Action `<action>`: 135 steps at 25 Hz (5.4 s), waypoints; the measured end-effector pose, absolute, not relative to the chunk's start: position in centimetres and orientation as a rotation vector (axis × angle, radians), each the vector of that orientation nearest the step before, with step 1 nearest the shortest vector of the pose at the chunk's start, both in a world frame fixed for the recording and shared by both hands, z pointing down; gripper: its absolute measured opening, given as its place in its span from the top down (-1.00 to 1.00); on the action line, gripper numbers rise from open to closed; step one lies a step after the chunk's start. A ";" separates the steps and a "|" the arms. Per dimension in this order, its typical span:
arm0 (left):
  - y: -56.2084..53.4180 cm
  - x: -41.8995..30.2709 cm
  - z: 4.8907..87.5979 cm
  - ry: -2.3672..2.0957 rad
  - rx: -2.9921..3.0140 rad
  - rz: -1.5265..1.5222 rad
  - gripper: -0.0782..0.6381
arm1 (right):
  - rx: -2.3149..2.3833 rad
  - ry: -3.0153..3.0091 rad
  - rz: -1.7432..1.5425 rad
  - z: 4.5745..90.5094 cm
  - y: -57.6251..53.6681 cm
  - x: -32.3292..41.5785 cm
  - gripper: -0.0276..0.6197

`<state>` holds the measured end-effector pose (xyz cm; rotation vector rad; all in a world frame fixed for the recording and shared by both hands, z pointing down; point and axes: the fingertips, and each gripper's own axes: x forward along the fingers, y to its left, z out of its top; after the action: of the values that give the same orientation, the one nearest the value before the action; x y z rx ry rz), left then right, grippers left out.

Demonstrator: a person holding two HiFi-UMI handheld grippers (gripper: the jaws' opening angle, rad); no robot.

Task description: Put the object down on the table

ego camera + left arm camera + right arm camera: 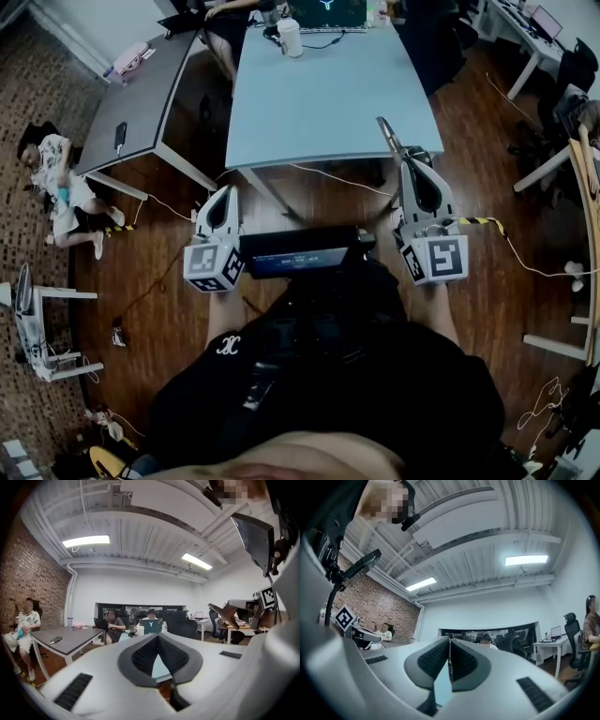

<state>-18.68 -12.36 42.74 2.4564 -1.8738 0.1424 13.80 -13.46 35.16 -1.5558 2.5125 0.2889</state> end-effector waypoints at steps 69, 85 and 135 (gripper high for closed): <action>-37.5 -20.7 42.7 -1.943 2.333 0.213 0.78 | -1.692 2.641 -1.306 74.4 -48.2 10.0 0.15; -39.1 -17.9 43.4 -1.904 2.349 0.219 0.78 | -1.696 2.762 -0.032 54.8 -49.5 11.4 0.17; 0.5 -14.3 40.5 -1.772 2.619 0.126 0.78 | -1.821 2.390 0.383 37.3 1.6 15.7 0.98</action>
<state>-14.29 0.48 40.52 2.6192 -1.7719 0.1255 15.74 1.62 37.30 -1.8207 2.3905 0.3828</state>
